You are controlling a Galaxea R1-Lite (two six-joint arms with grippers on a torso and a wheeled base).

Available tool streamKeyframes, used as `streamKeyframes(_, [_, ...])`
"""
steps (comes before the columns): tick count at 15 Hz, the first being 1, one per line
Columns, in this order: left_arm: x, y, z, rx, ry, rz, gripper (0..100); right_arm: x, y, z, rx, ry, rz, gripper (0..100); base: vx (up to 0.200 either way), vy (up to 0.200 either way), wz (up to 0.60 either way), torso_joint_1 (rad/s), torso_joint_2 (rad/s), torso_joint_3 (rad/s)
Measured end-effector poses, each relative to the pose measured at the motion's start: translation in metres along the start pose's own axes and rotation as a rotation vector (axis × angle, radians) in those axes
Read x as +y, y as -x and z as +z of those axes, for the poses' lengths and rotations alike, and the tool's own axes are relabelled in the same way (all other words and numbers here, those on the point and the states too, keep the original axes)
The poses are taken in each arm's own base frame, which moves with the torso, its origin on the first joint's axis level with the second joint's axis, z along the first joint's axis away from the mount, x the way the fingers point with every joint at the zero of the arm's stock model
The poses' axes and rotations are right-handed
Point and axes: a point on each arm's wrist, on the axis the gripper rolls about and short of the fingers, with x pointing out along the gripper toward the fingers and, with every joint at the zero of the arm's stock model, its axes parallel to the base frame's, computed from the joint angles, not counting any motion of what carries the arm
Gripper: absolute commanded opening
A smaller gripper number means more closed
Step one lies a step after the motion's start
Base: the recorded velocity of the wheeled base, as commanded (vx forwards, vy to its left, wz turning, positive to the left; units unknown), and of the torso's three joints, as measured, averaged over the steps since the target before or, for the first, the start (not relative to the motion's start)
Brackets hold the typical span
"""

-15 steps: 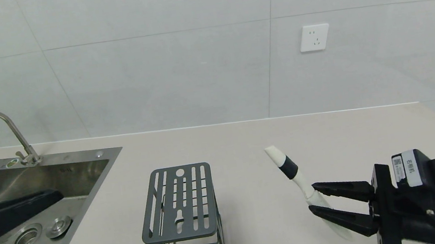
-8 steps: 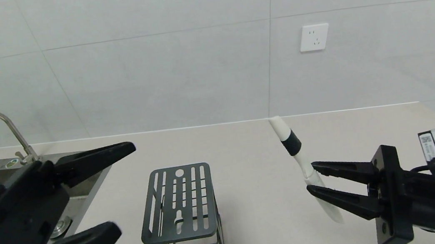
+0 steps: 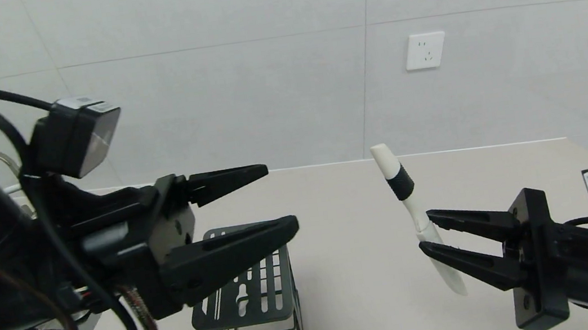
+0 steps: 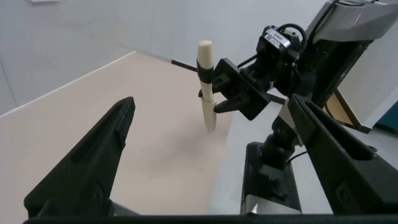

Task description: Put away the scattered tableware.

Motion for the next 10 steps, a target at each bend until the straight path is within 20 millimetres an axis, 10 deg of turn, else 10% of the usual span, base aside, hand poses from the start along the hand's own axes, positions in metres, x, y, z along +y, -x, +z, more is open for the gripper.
streamKeyframes(10, [0.021, -0.065, -0.023, -0.010, -0.006, -0.068, 100, -0.008, -0.003, 0.001, -0.001, 0.010, -0.037, 0, 0.000, 0.000, 0.00, 0.000, 0.00, 0.000])
